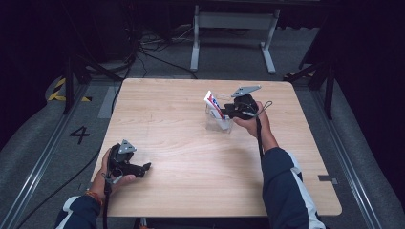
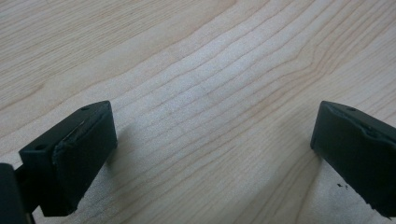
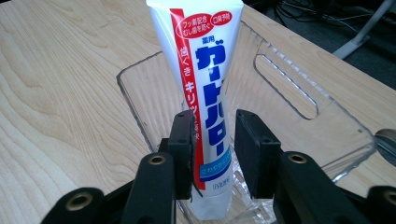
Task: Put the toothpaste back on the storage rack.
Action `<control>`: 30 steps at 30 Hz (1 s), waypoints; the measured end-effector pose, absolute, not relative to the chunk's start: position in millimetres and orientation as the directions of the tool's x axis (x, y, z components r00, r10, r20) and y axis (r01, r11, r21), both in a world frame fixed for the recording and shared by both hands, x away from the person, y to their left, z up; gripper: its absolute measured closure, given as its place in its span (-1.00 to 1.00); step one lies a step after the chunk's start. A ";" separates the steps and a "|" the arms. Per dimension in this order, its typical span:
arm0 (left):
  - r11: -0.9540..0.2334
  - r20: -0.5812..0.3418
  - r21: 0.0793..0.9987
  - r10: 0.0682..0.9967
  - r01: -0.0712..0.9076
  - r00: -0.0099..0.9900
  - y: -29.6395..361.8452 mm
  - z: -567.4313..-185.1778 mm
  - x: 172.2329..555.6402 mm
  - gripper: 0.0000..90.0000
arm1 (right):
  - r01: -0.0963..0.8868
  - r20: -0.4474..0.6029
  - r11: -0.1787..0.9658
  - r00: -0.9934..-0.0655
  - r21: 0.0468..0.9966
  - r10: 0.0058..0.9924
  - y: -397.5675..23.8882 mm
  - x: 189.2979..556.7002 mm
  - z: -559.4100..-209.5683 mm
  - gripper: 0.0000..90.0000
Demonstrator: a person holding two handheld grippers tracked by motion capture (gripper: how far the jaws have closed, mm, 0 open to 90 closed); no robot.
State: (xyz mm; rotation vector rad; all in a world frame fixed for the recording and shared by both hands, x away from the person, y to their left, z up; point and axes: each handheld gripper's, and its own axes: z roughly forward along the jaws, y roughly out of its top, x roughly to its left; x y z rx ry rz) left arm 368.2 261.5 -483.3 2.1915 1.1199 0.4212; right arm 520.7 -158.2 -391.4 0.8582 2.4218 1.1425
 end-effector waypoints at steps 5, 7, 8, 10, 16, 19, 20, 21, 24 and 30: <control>-0.437 -0.003 0.663 0.810 0.607 0.587 261.5 -483.3 368.2 -0.98 | 0.370 -0.059 0.501 -0.757 0.782 0.651 -160.4 515.6 -386.0 0.53; -0.437 -0.004 0.664 0.810 0.607 0.586 261.4 -483.4 368.2 -0.98 | 0.370 -0.058 0.502 -0.758 0.782 0.650 -161.9 514.5 -384.5 0.53; -0.437 -0.003 0.664 0.810 0.607 0.587 261.5 -483.4 368.2 -0.98 | 0.368 -0.064 0.507 -0.757 0.780 0.650 -162.5 514.2 -384.0 0.53; -0.438 -0.003 0.663 0.810 0.607 0.587 261.5 -483.3 368.3 -0.98 | 0.370 -0.068 0.510 -0.756 0.776 0.651 -163.0 513.5 -383.1 0.53; -0.436 -0.005 0.664 0.810 0.608 0.586 261.4 -483.4 368.2 -0.98 | 0.366 -0.075 0.516 -0.757 0.774 0.649 -166.3 508.4 -377.4 0.50; -0.437 -0.003 0.664 0.810 0.607 0.587 261.5 -483.3 368.3 -0.98 | 0.359 -0.090 0.525 -0.756 0.772 0.649 -167.1 504.7 -374.5 0.49; -0.436 -0.005 0.664 0.810 0.608 0.586 261.4 -483.4 368.2 -0.98 | 0.357 -0.090 0.526 -0.757 0.772 0.647 -167.5 503.5 -373.4 0.48; -0.437 -0.003 0.664 0.810 0.607 0.587 261.5 -483.4 368.3 -0.98 | 0.355 -0.094 0.529 -0.758 0.771 0.646 -167.7 502.6 -372.8 0.48; -0.434 -0.006 0.665 0.811 0.608 0.585 261.3 -483.5 368.2 -0.98 | 0.348 -0.106 0.543 -0.762 0.764 0.638 -168.4 498.8 -369.7 0.47; -0.436 -0.004 0.664 0.810 0.607 0.586 261.4 -483.4 368.2 -0.98 | 0.337 -0.121 0.555 -0.766 0.761 0.631 -169.2 490.9 -364.7 0.43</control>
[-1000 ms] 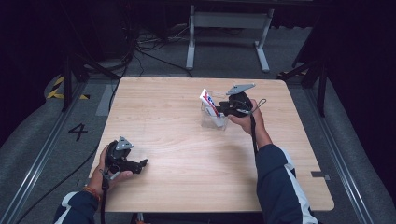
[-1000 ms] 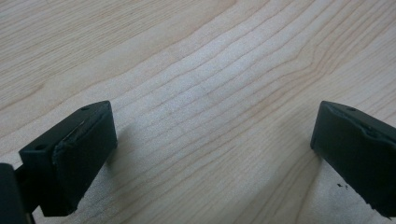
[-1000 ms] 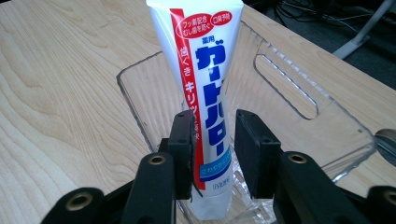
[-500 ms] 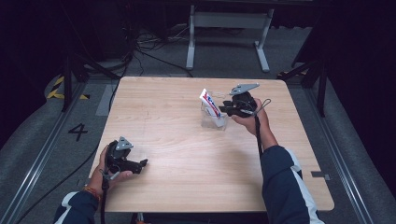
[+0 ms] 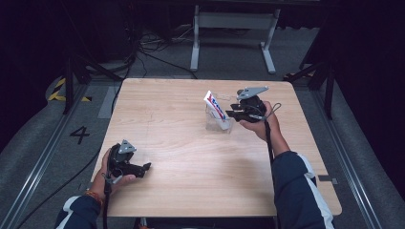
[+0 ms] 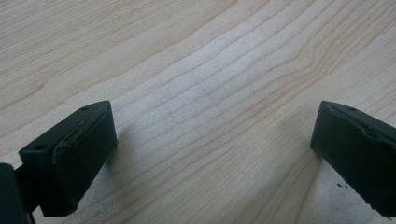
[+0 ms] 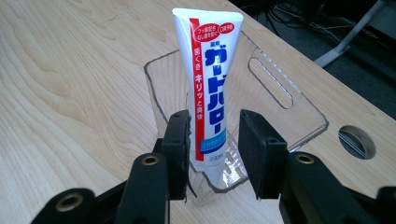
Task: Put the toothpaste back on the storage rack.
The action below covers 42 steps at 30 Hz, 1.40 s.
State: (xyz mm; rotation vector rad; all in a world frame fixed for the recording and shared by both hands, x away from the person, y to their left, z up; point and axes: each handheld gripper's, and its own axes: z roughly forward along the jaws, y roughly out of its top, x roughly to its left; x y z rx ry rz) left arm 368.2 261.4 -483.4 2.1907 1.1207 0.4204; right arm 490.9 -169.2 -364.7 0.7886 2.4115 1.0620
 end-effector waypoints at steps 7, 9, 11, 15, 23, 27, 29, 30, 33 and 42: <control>-0.435 -0.005 0.664 0.810 0.608 0.586 261.3 -483.4 368.2 -0.98 | 0.336 -0.134 0.569 -0.766 0.751 0.629 -172.9 483.3 -362.1 0.33; -0.436 -0.004 0.664 0.810 0.607 0.586 261.4 -483.4 368.2 -0.98 | 0.337 -0.132 0.568 -0.766 0.751 0.630 -175.1 481.1 -361.4 0.28; -0.433 -0.006 0.665 0.811 0.608 0.585 261.2 -483.5 368.1 -0.98 | 0.340 -0.136 0.576 -0.766 0.743 0.628 -177.5 478.7 -361.2 0.26; -0.433 -0.007 0.665 0.811 0.608 0.585 261.2 -483.5 368.1 -0.98 | 0.342 -0.136 0.578 -0.767 0.741 0.627 -182.3 475.9 -361.5 0.18; -0.436 -0.005 0.664 0.810 0.608 0.586 261.4 -483.4 368.2 -0.98 | 0.343 -0.152 0.593 -0.762 0.729 0.629 -190.1 464.9 -362.4 0.05; -0.437 -0.003 0.664 0.810 0.607 0.587 261.5 -483.4 368.2 -0.98 | 0.340 -0.166 0.601 -0.759 0.723 0.630 -194.9 460.2 -363.0 -0.02; -0.437 -0.003 0.664 0.810 0.607 0.587 261.5 -483.4 368.2 -0.98 | 0.340 -0.174 0.608 -0.758 0.717 0.629 -197.0 457.6 -363.1 -0.05; -0.437 -0.003 0.664 0.810 0.607 0.587 261.5 -483.3 368.2 -0.98 | 0.341 -0.176 0.610 -0.757 0.715 0.629 -198.0 456.2 -363.3 -0.07; -0.437 -0.003 0.664 0.810 0.607 0.587 261.5 -483.4 368.2 -0.98 | 0.335 -0.194 0.619 -0.752 0.711 0.630 -200.7 451.9 -364.8 -0.11; -0.438 -0.002 0.663 0.810 0.607 0.586 261.6 -483.3 368.0 -0.98 | 0.334 -0.231 0.646 -0.743 0.686 0.629 -209.2 441.3 -374.5 -0.25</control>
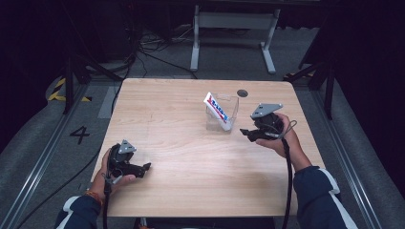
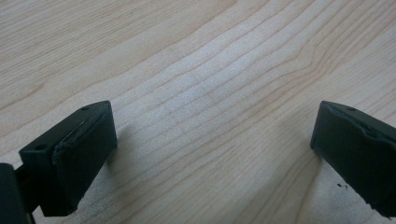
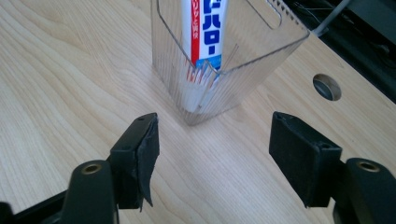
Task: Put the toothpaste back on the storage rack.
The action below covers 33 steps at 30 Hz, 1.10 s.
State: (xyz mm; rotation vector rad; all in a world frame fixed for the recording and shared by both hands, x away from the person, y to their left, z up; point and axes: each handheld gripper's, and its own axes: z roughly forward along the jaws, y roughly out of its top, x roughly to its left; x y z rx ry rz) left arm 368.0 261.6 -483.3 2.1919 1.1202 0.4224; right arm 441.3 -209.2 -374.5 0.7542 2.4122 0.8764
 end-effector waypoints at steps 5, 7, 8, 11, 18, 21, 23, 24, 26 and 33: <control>-0.438 -0.002 0.664 0.810 0.607 0.586 261.6 -483.3 368.0 -0.98 | 0.346 -0.235 0.652 -0.737 0.674 0.634 -214.4 437.3 -381.8 -0.29; -0.438 -0.002 0.664 0.810 0.607 0.586 261.6 -483.3 368.0 -0.98 | 0.355 -0.232 0.652 -0.734 0.670 0.638 -217.3 435.8 -384.4 -0.30; -0.436 -0.002 0.664 0.811 0.608 0.585 261.5 -483.3 367.9 -0.98 | 0.352 -0.232 0.650 -0.734 0.673 0.639 -218.7 435.5 -385.3 -0.30; -0.438 -0.002 0.664 0.810 0.607 0.586 261.6 -483.3 368.0 -0.98 | 0.361 -0.233 0.644 -0.724 0.674 0.649 -223.6 433.1 -388.5 -0.34; -0.437 -0.003 0.664 0.810 0.607 0.586 261.6 -483.3 368.0 -0.98 | 0.368 -0.239 0.643 -0.713 0.672 0.659 -232.6 427.3 -395.9 -0.37; -0.437 -0.003 0.663 0.810 0.607 0.586 261.6 -483.3 368.0 -0.98 | 0.374 -0.235 0.638 -0.710 0.673 0.664 -237.3 423.9 -399.8 -0.38; -0.438 -0.002 0.663 0.810 0.607 0.587 261.6 -483.3 368.0 -0.98 | 0.372 -0.236 0.636 -0.708 0.676 0.665 -239.7 422.4 -401.3 -0.39; -0.437 -0.002 0.663 0.810 0.607 0.586 261.6 -483.3 368.0 -0.98 | 0.378 -0.230 0.633 -0.708 0.676 0.668 -240.6 421.1 -402.5 -0.39; -0.437 -0.002 0.664 0.810 0.607 0.586 261.6 -483.3 368.0 -0.98 | 0.373 -0.237 0.635 -0.706 0.676 0.668 -244.1 419.0 -404.8 -0.39; -0.437 -0.002 0.664 0.810 0.607 0.586 261.6 -483.3 368.1 -0.98 | 0.404 -0.219 0.620 -0.692 0.672 0.688 -256.0 412.1 -415.3 -0.43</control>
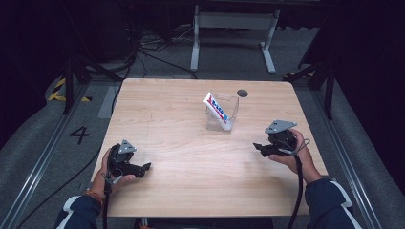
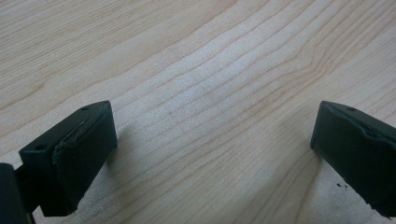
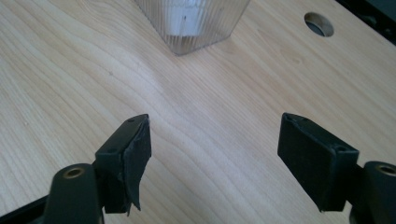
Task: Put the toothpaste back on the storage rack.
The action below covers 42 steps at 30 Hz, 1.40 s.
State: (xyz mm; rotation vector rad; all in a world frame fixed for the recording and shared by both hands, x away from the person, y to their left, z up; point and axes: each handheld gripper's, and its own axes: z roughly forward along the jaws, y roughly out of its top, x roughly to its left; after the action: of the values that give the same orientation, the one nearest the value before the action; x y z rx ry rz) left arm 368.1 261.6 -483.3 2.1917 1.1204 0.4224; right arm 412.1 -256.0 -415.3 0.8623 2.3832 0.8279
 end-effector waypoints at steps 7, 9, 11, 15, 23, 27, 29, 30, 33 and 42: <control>-0.437 -0.002 0.663 0.810 0.607 0.586 261.6 -483.3 368.1 -0.98 | 0.439 -0.207 0.606 -0.670 0.663 0.713 -271.0 403.6 -426.5 -0.44; -0.438 -0.002 0.663 0.810 0.607 0.587 261.6 -483.3 368.1 -0.98 | 0.442 -0.212 0.608 -0.667 0.660 0.715 -275.3 401.2 -429.8 -0.44; -0.437 -0.002 0.664 0.810 0.607 0.586 261.6 -483.3 368.1 -0.98 | 0.446 -0.213 0.605 -0.661 0.660 0.720 -279.5 398.6 -432.8 -0.43; -0.437 -0.002 0.663 0.810 0.607 0.586 261.6 -483.3 368.1 -0.98 | 0.460 -0.204 0.600 -0.656 0.655 0.726 -287.0 393.0 -439.1 -0.44; -0.438 -0.002 0.663 0.810 0.607 0.587 261.6 -483.3 368.1 -0.98 | 0.480 -0.184 0.585 -0.649 0.654 0.738 -302.1 381.4 -452.0 -0.45; -0.437 -0.002 0.663 0.810 0.607 0.586 261.6 -483.3 368.1 -0.98 | 0.486 -0.163 0.566 -0.645 0.666 0.746 -310.5 374.8 -456.9 -0.45; -0.437 -0.003 0.663 0.810 0.607 0.586 261.6 -483.3 368.1 -0.98 | 0.487 -0.160 0.564 -0.646 0.667 0.747 -314.8 371.9 -459.6 -0.46; -0.438 -0.002 0.663 0.810 0.607 0.586 261.6 -483.3 368.1 -0.98 | 0.488 -0.161 0.564 -0.644 0.667 0.748 -316.5 370.9 -460.6 -0.46; -0.437 -0.003 0.663 0.810 0.607 0.586 261.6 -483.3 368.1 -0.98 | 0.505 -0.153 0.552 -0.630 0.664 0.761 -324.0 366.1 -464.8 -0.46; -0.437 -0.002 0.663 0.810 0.607 0.586 261.6 -483.3 368.1 -0.98 | 0.538 -0.107 0.496 -0.597 0.682 0.795 -348.6 352.0 -475.2 -0.50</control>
State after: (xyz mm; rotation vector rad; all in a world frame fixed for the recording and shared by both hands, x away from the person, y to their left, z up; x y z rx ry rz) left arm 368.1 261.6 -483.3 2.1917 1.1205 0.4222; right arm 352.0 -348.6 -475.2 1.1049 2.3341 0.8545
